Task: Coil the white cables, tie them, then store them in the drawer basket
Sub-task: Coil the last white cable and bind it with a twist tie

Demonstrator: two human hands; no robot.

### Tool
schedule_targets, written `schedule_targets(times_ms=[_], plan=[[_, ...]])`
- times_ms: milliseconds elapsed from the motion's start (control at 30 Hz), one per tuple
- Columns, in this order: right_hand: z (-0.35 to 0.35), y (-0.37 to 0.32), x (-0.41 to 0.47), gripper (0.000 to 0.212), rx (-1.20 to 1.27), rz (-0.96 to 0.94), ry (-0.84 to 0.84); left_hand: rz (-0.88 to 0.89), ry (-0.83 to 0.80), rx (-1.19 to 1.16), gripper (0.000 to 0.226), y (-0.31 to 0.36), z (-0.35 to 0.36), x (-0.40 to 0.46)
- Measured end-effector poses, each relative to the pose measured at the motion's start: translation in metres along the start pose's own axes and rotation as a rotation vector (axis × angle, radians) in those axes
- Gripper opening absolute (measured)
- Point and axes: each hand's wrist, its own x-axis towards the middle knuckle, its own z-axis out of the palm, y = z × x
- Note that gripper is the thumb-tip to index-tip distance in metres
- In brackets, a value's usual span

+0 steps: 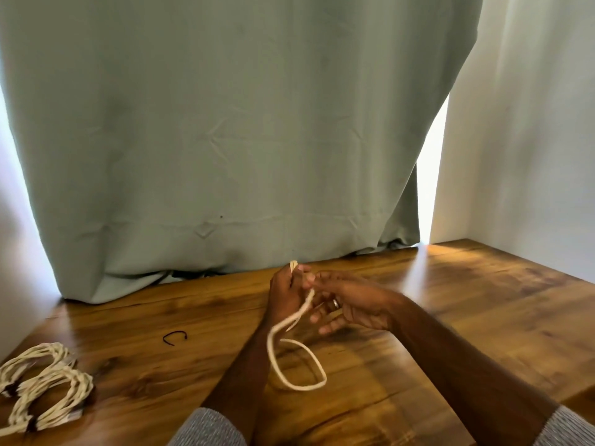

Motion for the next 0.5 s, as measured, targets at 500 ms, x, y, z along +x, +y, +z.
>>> schedule_targets(times_ms=[500], plan=[[-0.009,-0.040,0.045,0.031,-0.029,-0.226,0.546,-0.427,-0.452,-0.250,0.032,0.009,0.008,-0.002]])
